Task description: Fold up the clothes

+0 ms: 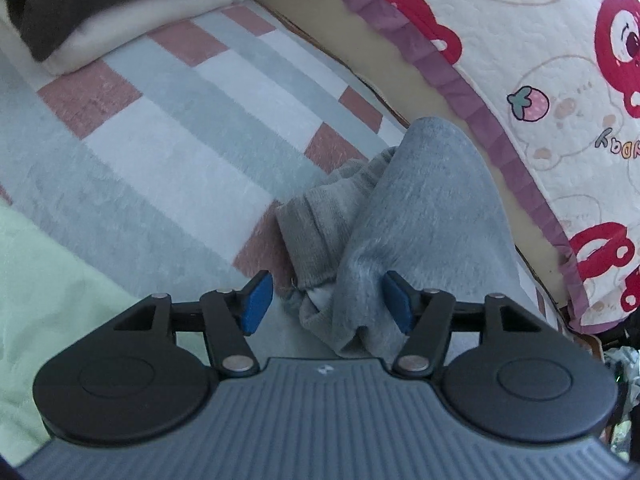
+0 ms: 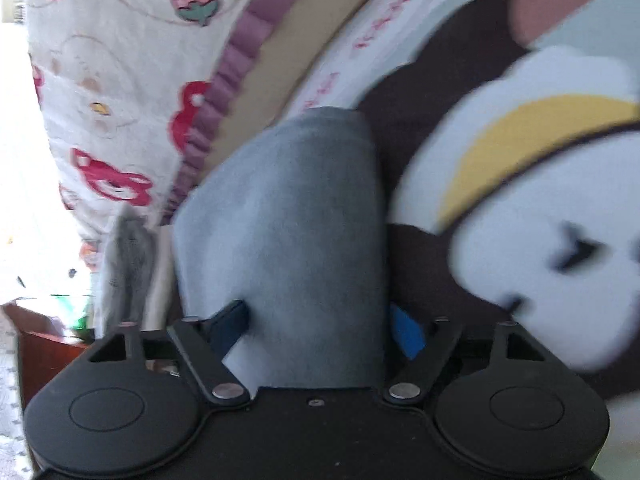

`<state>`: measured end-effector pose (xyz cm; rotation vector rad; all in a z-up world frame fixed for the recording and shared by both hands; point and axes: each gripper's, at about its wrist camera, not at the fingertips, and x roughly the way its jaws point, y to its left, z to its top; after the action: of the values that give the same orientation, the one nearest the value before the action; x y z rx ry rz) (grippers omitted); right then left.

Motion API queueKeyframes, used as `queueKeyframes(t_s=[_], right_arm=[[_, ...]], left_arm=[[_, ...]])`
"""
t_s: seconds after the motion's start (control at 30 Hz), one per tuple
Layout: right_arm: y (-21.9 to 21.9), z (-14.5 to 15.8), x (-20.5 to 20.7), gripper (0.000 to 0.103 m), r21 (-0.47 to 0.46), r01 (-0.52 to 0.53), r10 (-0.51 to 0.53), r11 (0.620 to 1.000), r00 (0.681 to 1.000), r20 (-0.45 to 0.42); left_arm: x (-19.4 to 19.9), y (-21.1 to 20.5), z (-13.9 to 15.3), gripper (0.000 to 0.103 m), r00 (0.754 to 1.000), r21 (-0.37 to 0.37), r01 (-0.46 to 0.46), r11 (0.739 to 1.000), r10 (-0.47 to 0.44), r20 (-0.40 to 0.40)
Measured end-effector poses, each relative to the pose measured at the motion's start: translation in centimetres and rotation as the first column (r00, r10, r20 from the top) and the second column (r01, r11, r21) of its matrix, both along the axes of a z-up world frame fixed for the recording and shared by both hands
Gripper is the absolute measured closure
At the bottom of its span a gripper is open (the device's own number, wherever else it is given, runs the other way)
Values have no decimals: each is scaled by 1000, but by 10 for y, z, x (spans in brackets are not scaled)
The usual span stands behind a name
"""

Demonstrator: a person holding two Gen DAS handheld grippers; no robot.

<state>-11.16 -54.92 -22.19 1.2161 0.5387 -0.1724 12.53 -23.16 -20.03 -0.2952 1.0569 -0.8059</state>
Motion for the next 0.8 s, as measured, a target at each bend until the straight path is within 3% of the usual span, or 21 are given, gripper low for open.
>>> queueKeyframes(t_s=[0.03, 0.13, 0.27, 0.33, 0.4, 0.47, 0.53, 0.63, 0.7, 0.77, 0.8], right_arm=[[-2, 4, 5, 40, -30, -9, 9, 1000, 1000, -5], [-9, 17, 20, 48, -118, -37, 35, 992, 999, -22], [-18, 34, 39, 48, -234, -76, 66, 969, 997, -49], [-23, 43, 49, 48, -290, -96, 81, 952, 995, -63], [-27, 51, 59, 44, -345, -116, 94, 931, 992, -78], [-30, 50, 49, 42, -319, -84, 66, 944, 996, -68], [-32, 41, 29, 42, -259, -35, 25, 965, 999, -41], [-31, 26, 5, 37, -161, 24, -25, 987, 1000, -6], [-24, 16, -7, 29, -102, 50, -50, 994, 999, 6], [-13, 8, -12, 27, -78, 49, -48, 996, 999, 16], [-8, 7, -11, 27, -87, 32, -31, 996, 999, 12]], left_arm=[[1, 0, 0, 42, 1000, 2, 0, 1000, 0, 1], [1, 1, 3, 42, 1000, 3, 5, 1000, -5, -5], [-17, -17, 23, 43, 981, 119, 70, 990, -90, 173], [-32, -30, 37, 44, 934, 197, 73, 978, -137, 331], [-49, -42, 50, 45, 853, 271, 54, 961, -186, 487], [-60, -45, 64, 46, 798, 267, 79, 960, -221, 560], [-64, -47, 78, 46, 790, 216, 181, 959, -273, 549], [-69, -57, 96, 46, 762, 156, 380, 912, -404, 505], [-79, -75, 93, 45, 700, 267, 447, 854, -520, 490], [-90, -95, 88, 46, 626, 391, 495, 776, -631, 459], [-92, -102, 82, 46, 608, 437, 495, 751, -659, 442]])
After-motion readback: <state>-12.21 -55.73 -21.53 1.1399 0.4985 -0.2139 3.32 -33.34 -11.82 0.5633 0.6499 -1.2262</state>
